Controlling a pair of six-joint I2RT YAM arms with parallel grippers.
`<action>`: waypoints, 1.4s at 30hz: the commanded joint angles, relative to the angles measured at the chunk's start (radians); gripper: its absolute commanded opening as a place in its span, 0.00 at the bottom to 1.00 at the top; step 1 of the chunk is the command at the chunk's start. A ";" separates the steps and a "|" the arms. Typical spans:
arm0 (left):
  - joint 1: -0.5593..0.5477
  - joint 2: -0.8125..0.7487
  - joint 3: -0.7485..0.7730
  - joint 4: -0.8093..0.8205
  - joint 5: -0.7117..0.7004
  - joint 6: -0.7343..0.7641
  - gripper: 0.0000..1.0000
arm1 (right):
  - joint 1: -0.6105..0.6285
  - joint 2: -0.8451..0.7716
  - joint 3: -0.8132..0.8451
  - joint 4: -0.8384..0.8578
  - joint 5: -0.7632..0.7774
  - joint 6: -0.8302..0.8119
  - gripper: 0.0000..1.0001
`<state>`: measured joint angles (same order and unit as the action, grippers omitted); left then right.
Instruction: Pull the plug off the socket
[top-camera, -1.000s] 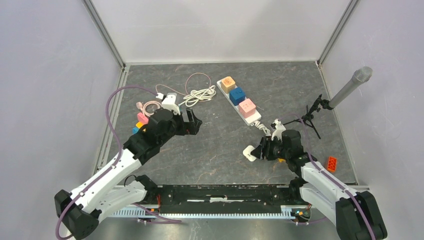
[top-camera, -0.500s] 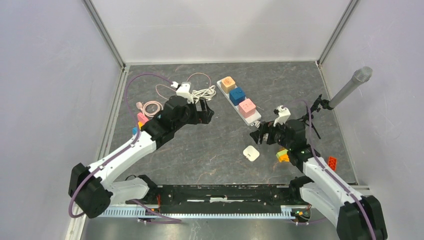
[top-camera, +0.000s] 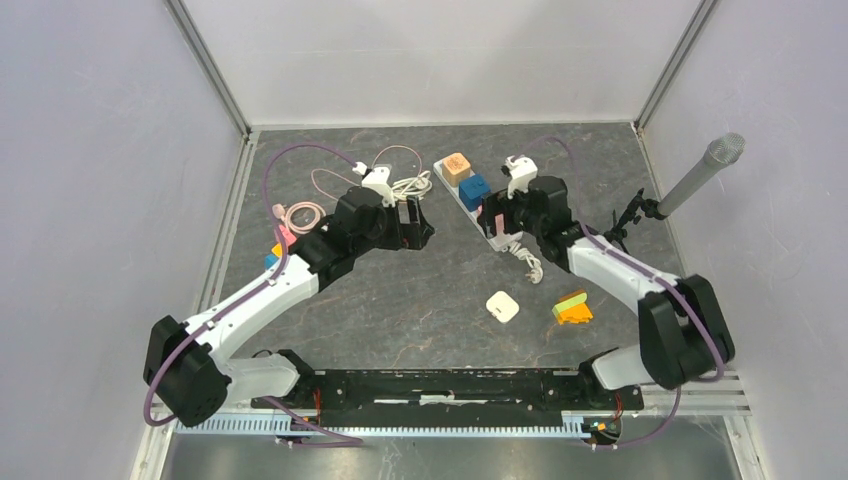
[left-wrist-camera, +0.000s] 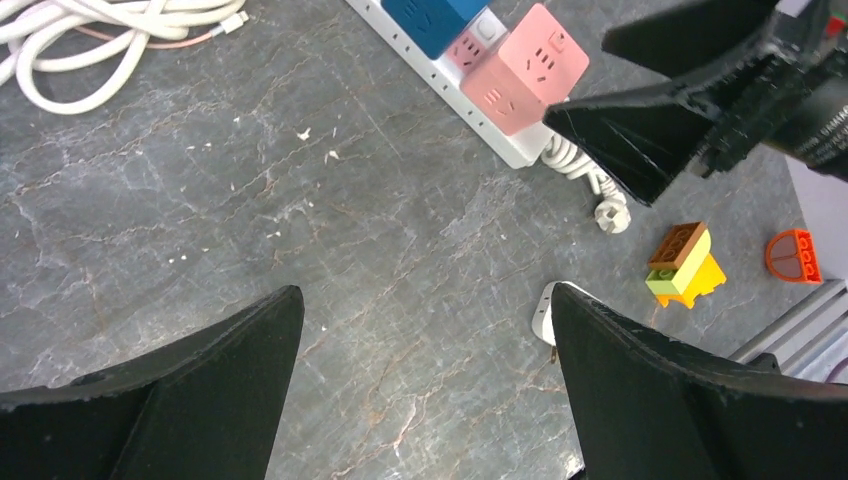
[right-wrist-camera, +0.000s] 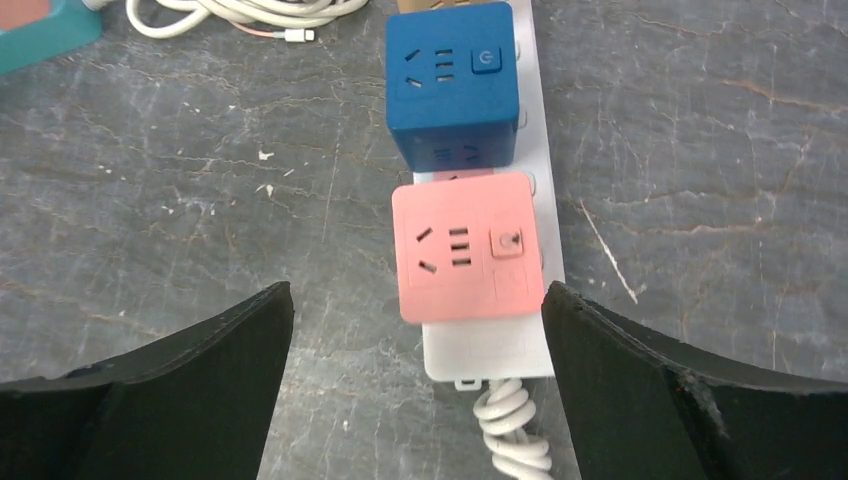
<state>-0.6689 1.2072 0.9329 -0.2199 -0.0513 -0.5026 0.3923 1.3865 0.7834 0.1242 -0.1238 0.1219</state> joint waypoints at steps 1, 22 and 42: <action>0.003 -0.038 0.041 -0.063 0.013 0.035 1.00 | 0.023 0.109 0.113 -0.040 0.082 -0.099 0.98; 0.003 0.127 0.103 0.044 0.113 -0.104 1.00 | 0.027 0.111 0.054 -0.104 0.142 -0.232 0.62; -0.006 0.645 0.426 0.202 0.201 -0.327 0.94 | 0.028 0.016 -0.069 -0.020 0.127 -0.164 0.98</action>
<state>-0.6701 1.8050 1.2793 -0.0753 0.1600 -0.7715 0.4191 1.4044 0.6960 0.0299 0.0010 -0.0502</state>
